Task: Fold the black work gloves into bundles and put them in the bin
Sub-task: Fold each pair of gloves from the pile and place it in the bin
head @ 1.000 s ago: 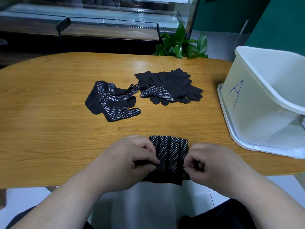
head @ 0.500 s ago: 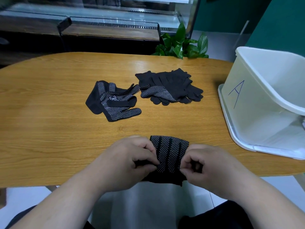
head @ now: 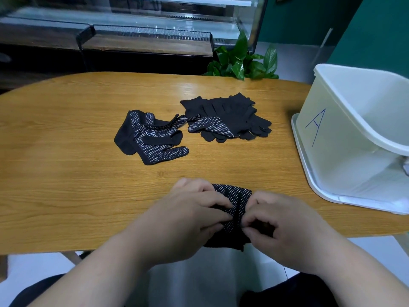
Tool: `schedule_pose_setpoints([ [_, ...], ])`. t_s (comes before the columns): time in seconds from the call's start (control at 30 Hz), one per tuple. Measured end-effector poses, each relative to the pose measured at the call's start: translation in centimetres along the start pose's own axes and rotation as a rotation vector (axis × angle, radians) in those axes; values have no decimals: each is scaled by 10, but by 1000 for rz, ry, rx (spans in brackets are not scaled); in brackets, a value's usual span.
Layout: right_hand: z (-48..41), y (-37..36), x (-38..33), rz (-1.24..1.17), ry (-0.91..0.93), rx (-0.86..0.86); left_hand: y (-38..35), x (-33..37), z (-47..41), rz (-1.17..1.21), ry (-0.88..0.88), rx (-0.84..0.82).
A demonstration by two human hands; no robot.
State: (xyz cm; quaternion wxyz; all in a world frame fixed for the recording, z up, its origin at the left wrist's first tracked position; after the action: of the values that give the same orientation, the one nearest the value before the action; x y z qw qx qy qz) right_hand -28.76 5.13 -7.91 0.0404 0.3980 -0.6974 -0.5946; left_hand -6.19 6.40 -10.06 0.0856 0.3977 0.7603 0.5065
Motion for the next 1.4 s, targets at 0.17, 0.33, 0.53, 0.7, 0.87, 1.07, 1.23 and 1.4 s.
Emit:
schedule_pose_setpoints([
  [0.17,0,0,0,-31,19,-30,5,1,-1,24,24,-43],
  [0.33,1,0,1,-27,41,-18,5,-1,1,30,-19,17],
  [0.53,1,-2,4,-244,8,148,1,-8,1,84,-21,111],
  [0.7,-4,-1,20,-176,-238,409,10,-24,6,225,161,312],
  [0.87,-14,-1,27,29,-367,240,15,-46,5,147,358,191],
  [1.07,-17,-5,20,14,-411,-53,14,-46,-3,32,373,-24],
  [1.23,-21,-7,8,-12,-394,-83,11,-46,-2,68,378,-41],
  [1.4,-22,-10,5,-36,-364,-78,8,-44,-3,126,351,-8],
])
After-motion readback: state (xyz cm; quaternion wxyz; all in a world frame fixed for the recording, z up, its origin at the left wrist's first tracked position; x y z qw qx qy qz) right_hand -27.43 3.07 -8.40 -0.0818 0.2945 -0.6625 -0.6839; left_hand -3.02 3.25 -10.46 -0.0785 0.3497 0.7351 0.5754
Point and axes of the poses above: each hand's wrist, its own z-axis away from the middle knuckle, its own y-axis out of the back of the hand, x = y × z, the point moved 1 cm from there along -z, towards the middle knuckle, and after that the axes turned 11 degrees about x, right-handed, at the moved point
